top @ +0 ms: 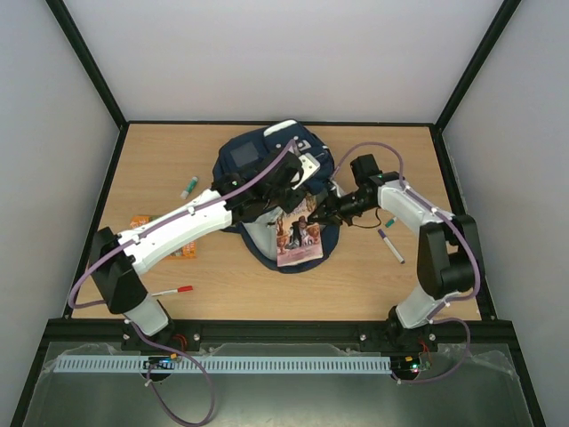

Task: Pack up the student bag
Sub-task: Place the book in the student bag.

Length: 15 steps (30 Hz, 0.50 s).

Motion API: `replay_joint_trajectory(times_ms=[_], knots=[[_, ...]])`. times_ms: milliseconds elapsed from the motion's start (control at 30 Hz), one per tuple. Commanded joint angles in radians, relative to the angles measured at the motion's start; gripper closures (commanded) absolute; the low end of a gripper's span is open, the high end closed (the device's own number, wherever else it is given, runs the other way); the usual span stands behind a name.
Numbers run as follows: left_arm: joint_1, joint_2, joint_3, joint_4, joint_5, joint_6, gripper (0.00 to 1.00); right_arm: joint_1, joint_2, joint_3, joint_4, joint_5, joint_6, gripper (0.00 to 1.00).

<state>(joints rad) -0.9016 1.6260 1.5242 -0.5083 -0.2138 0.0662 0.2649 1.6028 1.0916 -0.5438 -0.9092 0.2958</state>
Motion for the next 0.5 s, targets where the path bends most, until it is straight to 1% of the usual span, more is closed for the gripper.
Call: replay_joint_trajectory(times_ms=[0, 67, 100, 233, 367, 433, 467], knots=[[-0.007, -0.094, -0.006, 0.158, 0.043, 0.024, 0.98, 0.019, 0.095, 0.075, 0.040, 0.003, 0.029, 0.99], [-0.007, -0.097, -0.011, 0.159, 0.043, 0.028, 0.98, 0.022, 0.123, 0.086, 0.051, 0.015, 0.033, 0.99], [-0.008, -0.096, -0.015, 0.159, 0.041, 0.029, 0.98, 0.023, 0.134, 0.088, 0.051, 0.025, 0.030, 0.97], [-0.007, -0.100, -0.042, 0.176, 0.037, 0.030, 0.98, 0.024, 0.149, 0.079, 0.047, 0.097, -0.004, 0.83], [-0.007, -0.103, -0.061, 0.188, 0.042, 0.031, 0.98, 0.026, 0.166, 0.056, 0.040, 0.163, -0.064, 0.80], [-0.007, -0.105, -0.063, 0.188, 0.054, 0.028, 0.98, 0.026, 0.171, 0.048, 0.038, 0.190, -0.095, 0.73], [-0.007, -0.107, -0.067, 0.191, 0.056, 0.027, 0.98, 0.025, 0.170, 0.047, 0.039, 0.209, -0.106, 0.68]])
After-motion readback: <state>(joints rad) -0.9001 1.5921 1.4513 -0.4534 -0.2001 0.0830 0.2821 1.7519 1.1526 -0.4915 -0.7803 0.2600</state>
